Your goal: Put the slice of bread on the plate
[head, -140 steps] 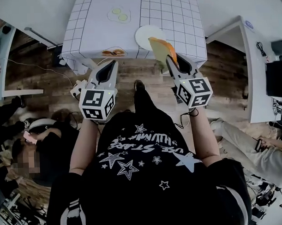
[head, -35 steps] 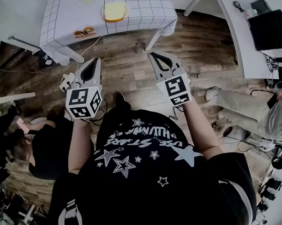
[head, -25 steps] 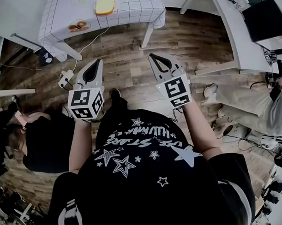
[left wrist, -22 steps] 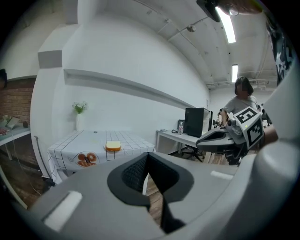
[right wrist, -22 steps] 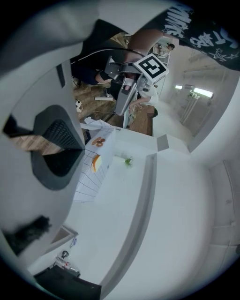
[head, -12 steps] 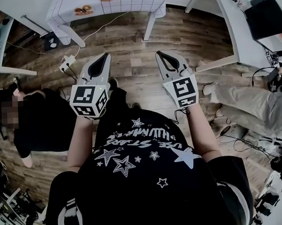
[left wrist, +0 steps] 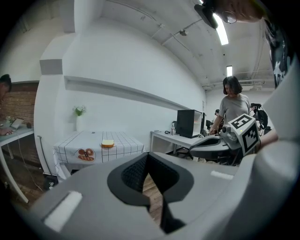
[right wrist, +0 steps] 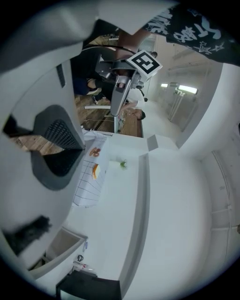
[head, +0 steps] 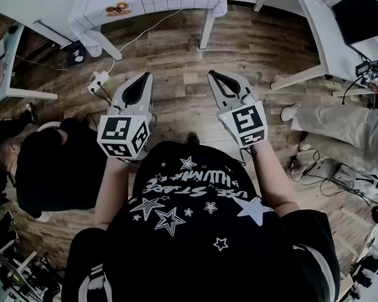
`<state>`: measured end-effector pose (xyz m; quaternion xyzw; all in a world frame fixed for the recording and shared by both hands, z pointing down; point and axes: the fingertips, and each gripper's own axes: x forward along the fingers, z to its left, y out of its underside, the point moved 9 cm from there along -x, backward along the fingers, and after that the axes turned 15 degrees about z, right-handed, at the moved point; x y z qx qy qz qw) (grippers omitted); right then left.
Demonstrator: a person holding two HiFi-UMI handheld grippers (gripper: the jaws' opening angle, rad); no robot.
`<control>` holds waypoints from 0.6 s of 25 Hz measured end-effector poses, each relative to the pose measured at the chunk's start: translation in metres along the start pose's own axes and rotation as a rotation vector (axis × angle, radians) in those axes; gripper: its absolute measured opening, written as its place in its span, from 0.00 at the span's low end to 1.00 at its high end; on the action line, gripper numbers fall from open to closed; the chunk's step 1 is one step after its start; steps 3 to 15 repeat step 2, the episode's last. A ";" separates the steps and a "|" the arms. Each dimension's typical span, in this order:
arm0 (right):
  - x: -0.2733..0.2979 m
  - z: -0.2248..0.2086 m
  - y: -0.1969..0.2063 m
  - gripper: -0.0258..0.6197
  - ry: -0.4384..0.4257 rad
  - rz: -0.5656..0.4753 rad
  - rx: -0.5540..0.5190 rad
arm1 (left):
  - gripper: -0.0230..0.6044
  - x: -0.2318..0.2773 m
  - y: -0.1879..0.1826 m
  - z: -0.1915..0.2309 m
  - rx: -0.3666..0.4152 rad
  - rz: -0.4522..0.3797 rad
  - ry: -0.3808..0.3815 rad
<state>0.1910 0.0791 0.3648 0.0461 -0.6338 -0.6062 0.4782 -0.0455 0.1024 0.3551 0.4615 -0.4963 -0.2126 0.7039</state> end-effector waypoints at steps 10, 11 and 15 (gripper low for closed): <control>-0.001 0.003 -0.002 0.06 0.008 0.000 0.010 | 0.05 -0.003 0.000 0.002 0.001 -0.004 0.005; -0.001 0.003 -0.002 0.06 0.008 0.000 0.010 | 0.05 -0.003 0.000 0.002 0.001 -0.004 0.005; -0.001 0.003 -0.002 0.06 0.008 0.000 0.010 | 0.05 -0.003 0.000 0.002 0.001 -0.004 0.005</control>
